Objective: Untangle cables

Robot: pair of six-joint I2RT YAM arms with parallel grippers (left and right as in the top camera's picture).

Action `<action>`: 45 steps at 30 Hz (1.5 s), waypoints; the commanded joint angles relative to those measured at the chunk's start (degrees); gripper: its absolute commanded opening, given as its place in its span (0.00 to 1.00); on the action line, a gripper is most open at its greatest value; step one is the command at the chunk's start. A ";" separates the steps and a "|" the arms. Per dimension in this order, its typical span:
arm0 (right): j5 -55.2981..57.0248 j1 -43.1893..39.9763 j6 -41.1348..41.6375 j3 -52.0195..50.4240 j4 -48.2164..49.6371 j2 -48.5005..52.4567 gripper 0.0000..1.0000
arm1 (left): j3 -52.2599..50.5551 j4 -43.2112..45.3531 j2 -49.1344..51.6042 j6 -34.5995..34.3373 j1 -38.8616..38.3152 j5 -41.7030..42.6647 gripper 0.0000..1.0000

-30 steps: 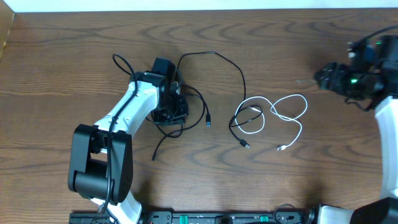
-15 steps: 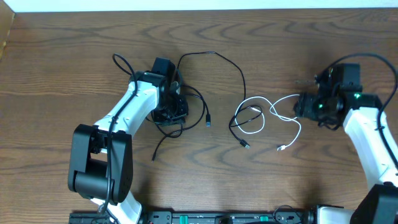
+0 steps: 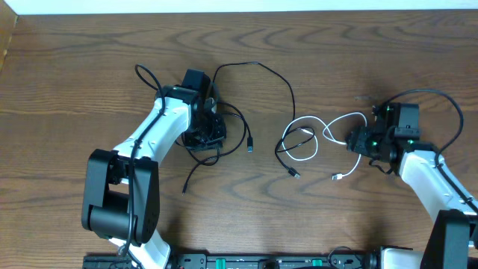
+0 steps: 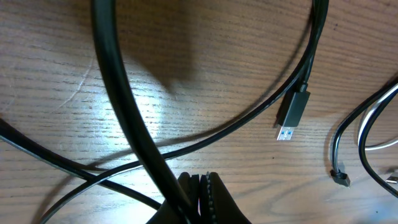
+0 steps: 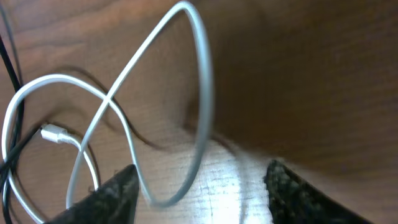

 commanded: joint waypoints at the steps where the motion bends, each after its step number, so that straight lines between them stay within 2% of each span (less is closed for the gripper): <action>1: -3.65 0.28 4.20 -2.56 4.07 0.28 0.46 | 0.28 -0.20 -0.98 0.79 -0.13 0.72 0.08; 4: -13.25 0.28 4.24 -3.10 9.05 0.28 0.27 | 0.24 -0.22 -0.98 0.79 -0.13 0.72 0.08; 8: -32.04 0.26 1.90 -2.93 18.34 0.24 0.02 | 0.24 -0.20 -0.98 0.79 -0.13 0.72 0.08; 11: -40.92 0.26 3.78 -1.42 25.20 0.24 0.01 | 0.24 -0.20 -0.98 0.79 -0.13 0.72 0.08; 16: -41.77 0.22 15.04 5.44 33.35 0.02 0.01 | 0.24 -0.20 -0.98 1.03 -0.13 0.63 0.08; 19: -41.64 0.22 18.80 11.87 37.27 0.02 0.01 | 0.24 -0.20 -0.96 1.01 -0.13 0.04 0.08; 30: -36.26 -0.28 21.40 37.09 37.24 0.02 0.01 | 0.24 -0.20 -0.96 0.98 -0.13 0.04 0.08; 41: -30.32 -5.60 21.44 46.21 37.48 0.02 0.01 | -0.74 0.02 -0.96 0.98 -0.13 0.04 0.08; 45: -28.61 -7.45 25.16 47.10 38.69 0.00 0.01 | -0.74 0.11 -0.96 0.98 -0.13 0.02 0.08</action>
